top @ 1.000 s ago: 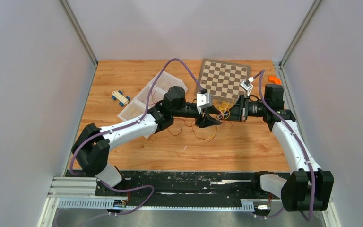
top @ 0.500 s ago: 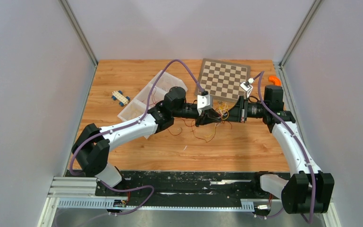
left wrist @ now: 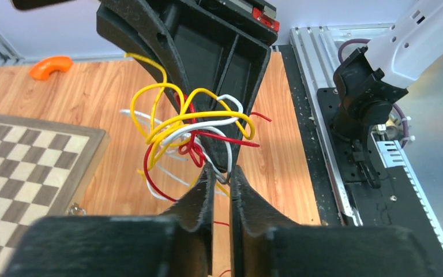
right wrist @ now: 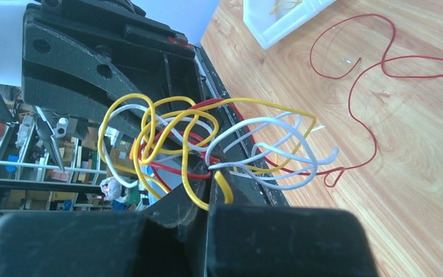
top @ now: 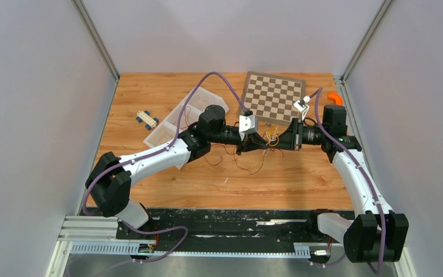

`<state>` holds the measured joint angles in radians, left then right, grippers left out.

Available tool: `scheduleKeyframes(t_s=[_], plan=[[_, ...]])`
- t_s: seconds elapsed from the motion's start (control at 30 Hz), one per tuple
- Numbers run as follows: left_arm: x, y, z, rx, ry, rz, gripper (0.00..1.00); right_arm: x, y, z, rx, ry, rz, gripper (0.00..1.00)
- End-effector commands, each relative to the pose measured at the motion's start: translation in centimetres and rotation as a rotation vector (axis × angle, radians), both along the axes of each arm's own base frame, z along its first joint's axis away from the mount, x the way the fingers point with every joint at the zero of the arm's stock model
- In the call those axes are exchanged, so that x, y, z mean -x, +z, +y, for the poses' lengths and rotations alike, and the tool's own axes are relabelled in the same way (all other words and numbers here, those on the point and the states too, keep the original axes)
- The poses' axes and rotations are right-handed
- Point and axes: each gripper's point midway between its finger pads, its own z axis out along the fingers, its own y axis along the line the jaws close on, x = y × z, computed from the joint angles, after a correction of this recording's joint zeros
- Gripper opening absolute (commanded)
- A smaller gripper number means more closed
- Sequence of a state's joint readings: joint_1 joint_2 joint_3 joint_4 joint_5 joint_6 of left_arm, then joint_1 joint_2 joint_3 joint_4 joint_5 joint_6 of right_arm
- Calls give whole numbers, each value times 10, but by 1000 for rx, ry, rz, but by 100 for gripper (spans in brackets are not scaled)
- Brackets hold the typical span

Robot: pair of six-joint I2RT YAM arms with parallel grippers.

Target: Untangle the cables

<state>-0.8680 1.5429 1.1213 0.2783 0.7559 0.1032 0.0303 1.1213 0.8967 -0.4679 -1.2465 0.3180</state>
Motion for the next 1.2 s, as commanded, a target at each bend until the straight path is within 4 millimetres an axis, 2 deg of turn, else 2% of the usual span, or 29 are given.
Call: scheduleKeyframes(t_s=[0.0,0.07,0.23,0.33,0.5,0.6,0.8,0.9,1.13,1.17], plan=[[17,43,1,88,-59,-55,6,-8,2,-2,26,-23,-69,0],[18,45,4,90,-52,-56,0,-8,1,-3,31,-27,-69,0],[11,55,21,101,-15,-5,0,-14,-6,-9,63,-57,-71,0],[12,70,34,107,-11,-3,0,-34,-18,-34,129,-171,-70,0],[12,93,65,95,22,0,0,-71,-46,-87,284,-364,-50,0],[6,109,81,100,62,-11,0,-82,-65,-112,393,-428,-52,0],[-21,173,119,178,204,-59,0,-87,-118,-148,631,-463,-41,0],[-27,214,136,233,252,-112,0,-82,-147,-162,723,-444,-10,0],[-54,285,172,353,401,-147,0,-82,-182,-185,834,-439,83,0],[-57,289,174,360,413,-145,0,-81,-185,-188,847,-441,92,0]])
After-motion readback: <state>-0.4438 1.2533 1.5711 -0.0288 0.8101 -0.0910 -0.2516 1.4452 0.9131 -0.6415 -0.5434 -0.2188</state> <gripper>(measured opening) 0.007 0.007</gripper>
